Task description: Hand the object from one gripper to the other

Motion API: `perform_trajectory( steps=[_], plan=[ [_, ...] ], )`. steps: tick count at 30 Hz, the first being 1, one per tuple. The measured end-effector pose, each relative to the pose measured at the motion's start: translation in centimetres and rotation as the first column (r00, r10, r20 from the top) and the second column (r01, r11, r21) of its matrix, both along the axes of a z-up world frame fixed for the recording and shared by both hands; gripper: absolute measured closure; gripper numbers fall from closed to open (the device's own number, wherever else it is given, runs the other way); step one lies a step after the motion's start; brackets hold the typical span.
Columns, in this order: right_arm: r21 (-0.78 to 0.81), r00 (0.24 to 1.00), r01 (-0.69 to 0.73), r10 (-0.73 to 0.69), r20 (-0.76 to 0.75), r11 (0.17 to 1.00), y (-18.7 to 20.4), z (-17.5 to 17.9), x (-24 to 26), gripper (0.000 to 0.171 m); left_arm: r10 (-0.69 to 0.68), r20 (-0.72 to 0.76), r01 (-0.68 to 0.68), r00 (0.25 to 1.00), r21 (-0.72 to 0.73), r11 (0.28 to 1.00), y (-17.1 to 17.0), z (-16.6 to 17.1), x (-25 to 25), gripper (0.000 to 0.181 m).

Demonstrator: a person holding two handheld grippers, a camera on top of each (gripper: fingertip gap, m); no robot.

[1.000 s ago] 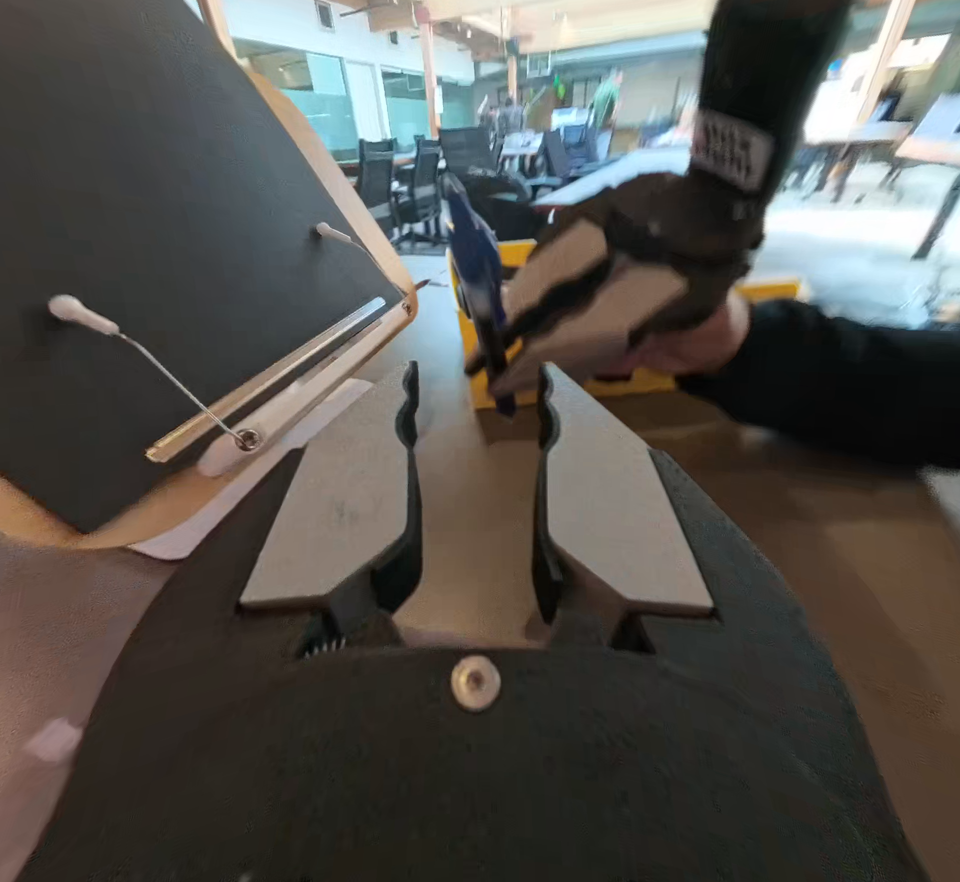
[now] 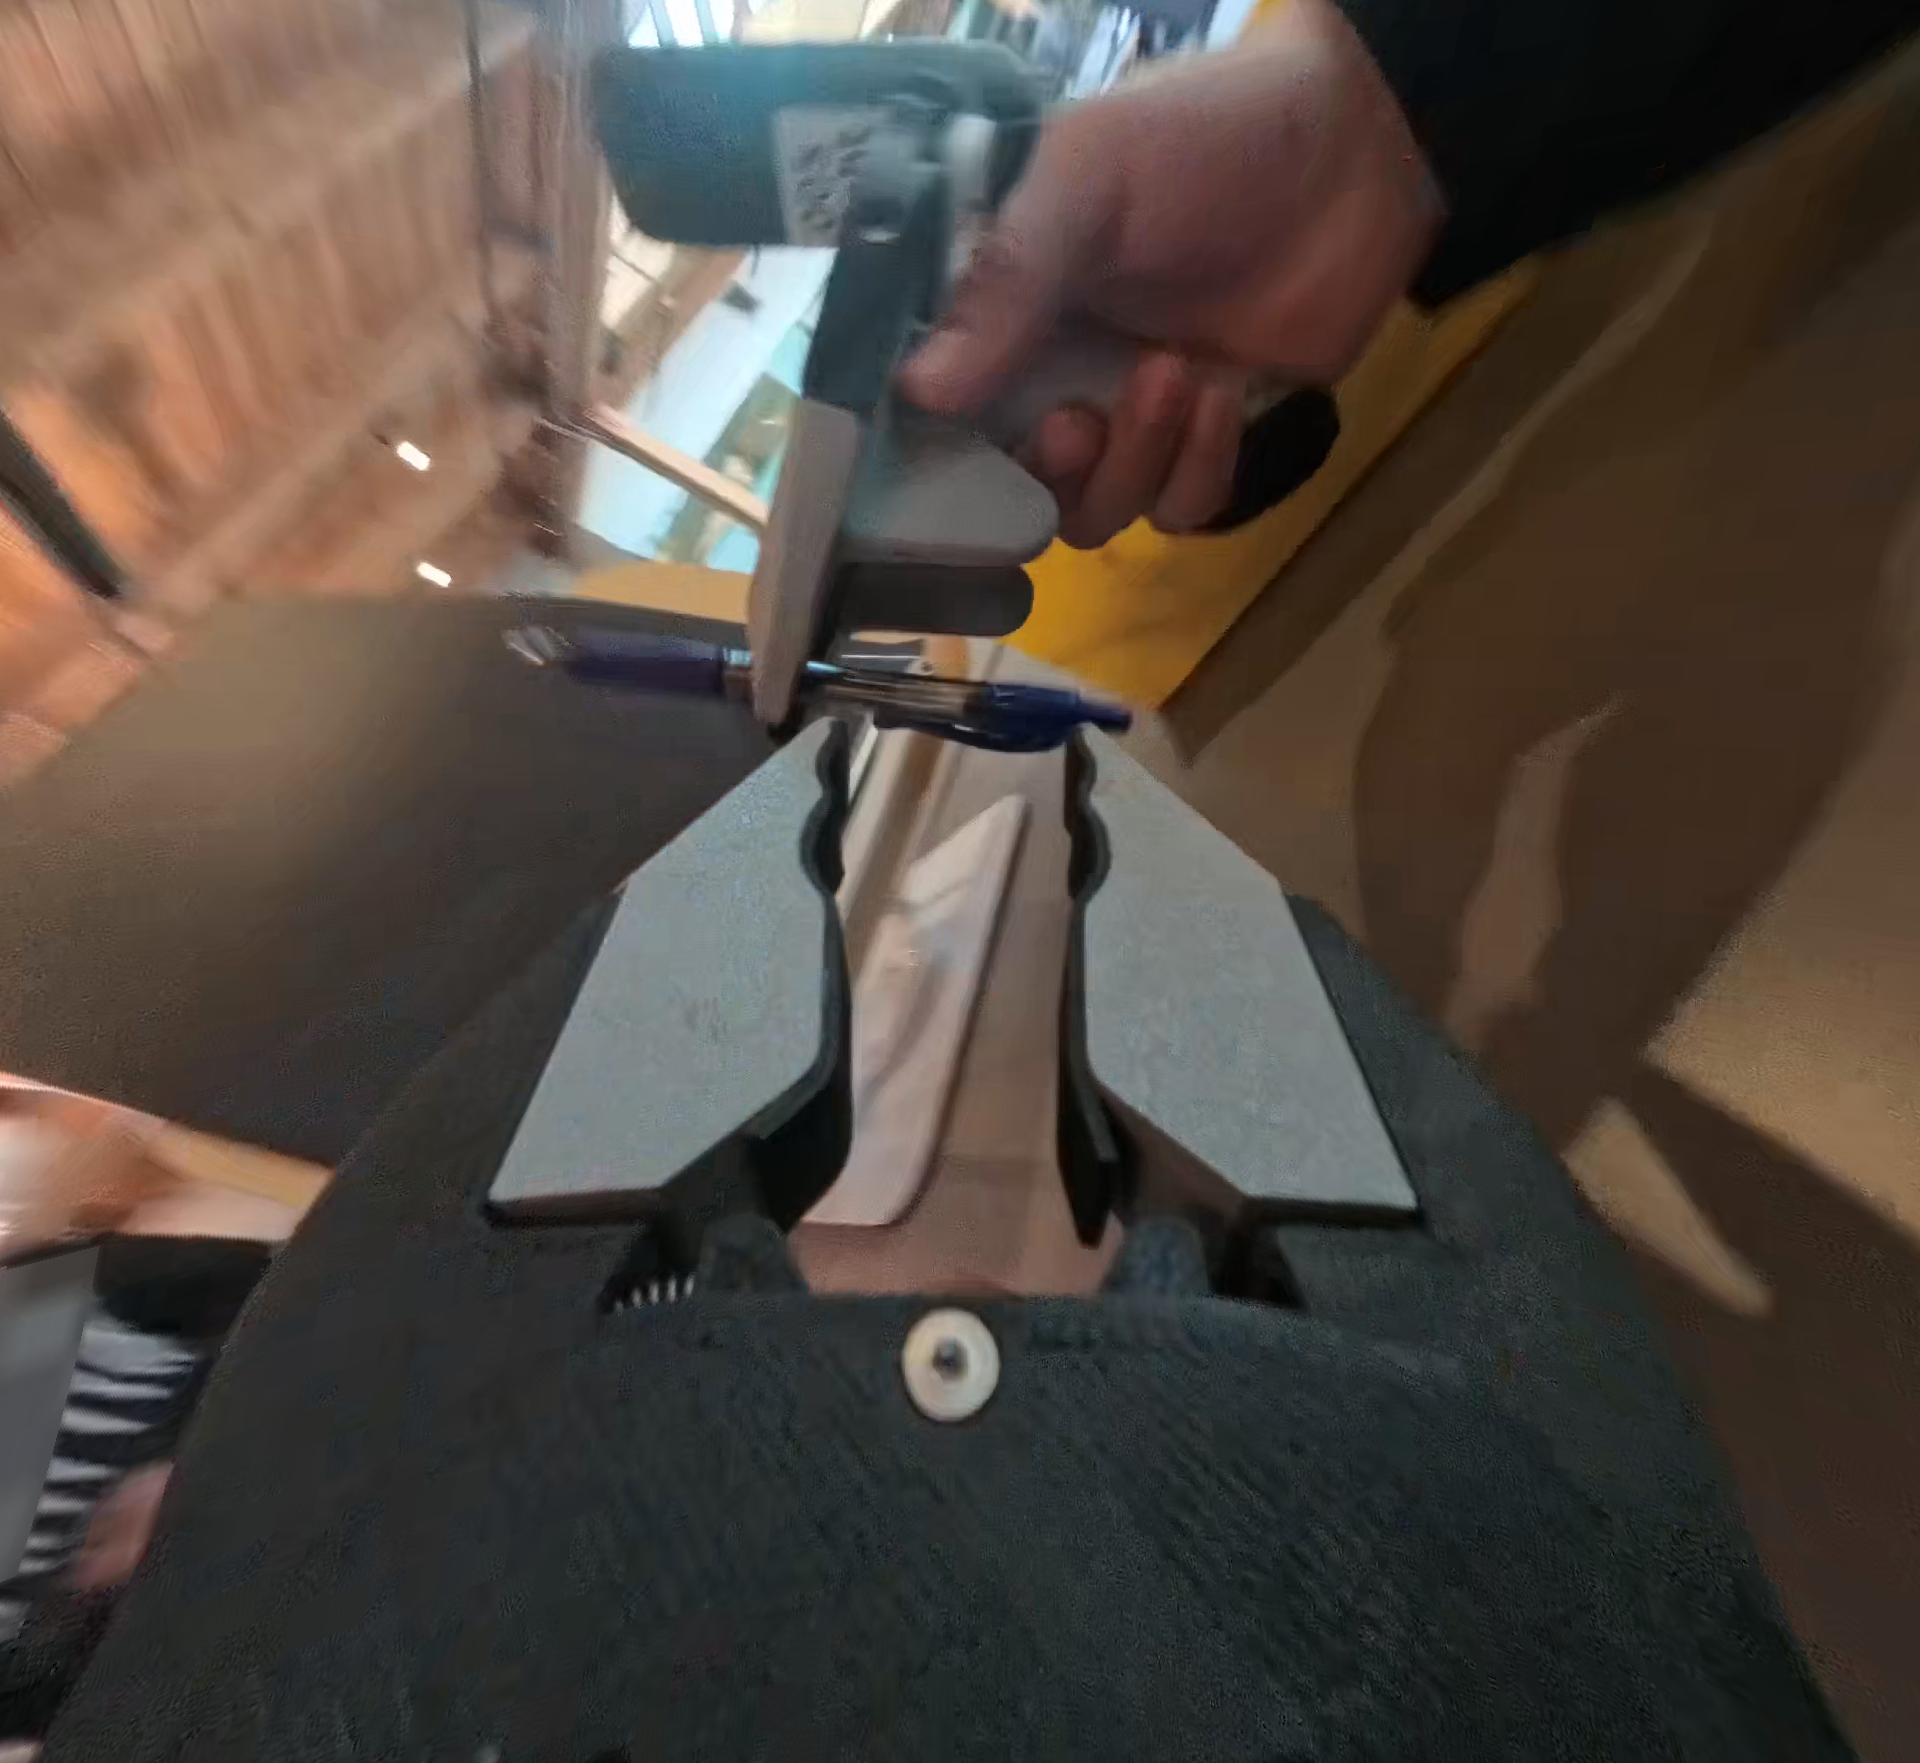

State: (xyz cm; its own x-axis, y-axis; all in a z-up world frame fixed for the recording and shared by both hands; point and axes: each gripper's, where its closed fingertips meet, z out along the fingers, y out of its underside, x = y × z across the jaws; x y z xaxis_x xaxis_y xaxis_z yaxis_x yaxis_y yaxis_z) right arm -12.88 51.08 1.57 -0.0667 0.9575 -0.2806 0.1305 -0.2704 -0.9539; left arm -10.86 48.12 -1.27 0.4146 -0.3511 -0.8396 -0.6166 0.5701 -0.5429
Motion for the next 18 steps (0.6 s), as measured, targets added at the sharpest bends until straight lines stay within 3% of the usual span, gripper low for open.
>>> perform_trajectory(
  steps=[3,7,8,10,12,14,16,18],
  plan=[
    [0.221,0.988,0.127,-0.143,0.056,0.967,1.6,-0.5,0.4,0.166,-0.05,0.241,0.124,0.969,-0.302,0.945,0.4,0.4,-0.9,0.138],
    [0.506,0.976,0.074,-0.167,0.142,0.859,-0.1,-2.1,-0.8,0.166,0.022,0.569,0.321,0.822,-0.495,0.807,1.5,2.3,-2.5,0.129],
    [0.582,0.965,0.057,-0.195,0.177,0.812,-0.3,-2.9,-1.1,0.166,0.031,0.621,0.367,0.783,-0.502,0.783,1.6,2.8,-2.8,0.135],
    [0.696,0.943,0.032,-0.251,0.216,0.718,-0.6,-4.2,-1.8,0.166,0.013,0.661,0.408,0.751,-0.479,0.777,1.3,3.6,-3.2,0.173],
    [0.699,0.939,0.035,-0.263,0.221,0.714,-0.8,-4.7,-2.4,0.165,-0.015,0.598,0.357,0.801,-0.458,0.814,1.1,3.4,-3.0,0.173],
    [0.652,0.941,0.053,-0.256,0.221,0.756,-0.5,-4.7,-2.4,0.162,-0.037,0.473,0.239,0.88,-0.374,0.896,0.7,3.3,-2.8,0.173],
    [0.609,0.936,0.079,-0.268,0.226,0.789,0.4,-4.6,-1.8,0.154,-0.031,0.313,0.104,0.949,-0.222,0.97,0.3,3.5,-2.6,0.173],
    [0.532,0.939,0.108,-0.263,0.223,0.84,1.2,-4.1,-1.1,0.149,0.029,0.07,-0.03,0.997,0.008,1.0,-0.1,3.1,-2.4,0.173]
  ],
)
